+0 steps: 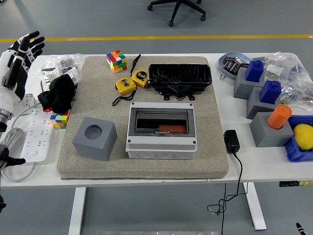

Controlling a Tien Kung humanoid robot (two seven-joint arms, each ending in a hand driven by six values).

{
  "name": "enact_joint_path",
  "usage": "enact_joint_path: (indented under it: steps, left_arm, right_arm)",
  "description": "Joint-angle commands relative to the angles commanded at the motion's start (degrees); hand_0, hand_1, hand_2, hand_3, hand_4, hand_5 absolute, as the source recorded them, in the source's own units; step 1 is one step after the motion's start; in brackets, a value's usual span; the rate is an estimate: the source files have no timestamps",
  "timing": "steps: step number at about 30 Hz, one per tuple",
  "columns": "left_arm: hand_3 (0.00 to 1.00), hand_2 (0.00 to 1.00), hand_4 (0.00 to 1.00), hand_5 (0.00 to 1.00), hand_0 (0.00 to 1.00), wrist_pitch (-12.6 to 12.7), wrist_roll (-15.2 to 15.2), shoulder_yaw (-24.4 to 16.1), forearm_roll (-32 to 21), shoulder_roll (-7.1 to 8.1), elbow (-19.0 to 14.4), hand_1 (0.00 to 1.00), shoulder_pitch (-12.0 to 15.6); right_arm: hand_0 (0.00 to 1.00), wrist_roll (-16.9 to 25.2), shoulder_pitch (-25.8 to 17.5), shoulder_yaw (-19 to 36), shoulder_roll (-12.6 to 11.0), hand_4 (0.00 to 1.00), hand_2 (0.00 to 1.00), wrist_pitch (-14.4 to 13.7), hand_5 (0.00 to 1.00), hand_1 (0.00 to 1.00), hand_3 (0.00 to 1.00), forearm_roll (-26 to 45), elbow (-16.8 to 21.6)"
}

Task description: Fetch the battery,place it into the box,close the lid of the box

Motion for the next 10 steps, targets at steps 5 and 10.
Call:
enact_joint_path:
  steps: [5,10]
  left_arm:
    - [0.828,0.842,0.998,0.873,0.882,0.02,0.0,-0.12,-0.01,0.02,0.01,0.869,0.02]
    - [0.828,0.842,0.998,0.873,0.882,0.03,0.0,-0.08,-0.07,-0.04,-0.01,0.869,0.01]
  right_arm:
    - [0.974,-0.02,-0.05,0.09,0.05,0.998,0.877,-0.01,0.998,0.932,0.896,-0.06,0.0]
    - [0.974,-0.03,0.0,0.05,0.06,0.998,0.877,-0.02,0.998,0.932,0.896,0.01,0.04]
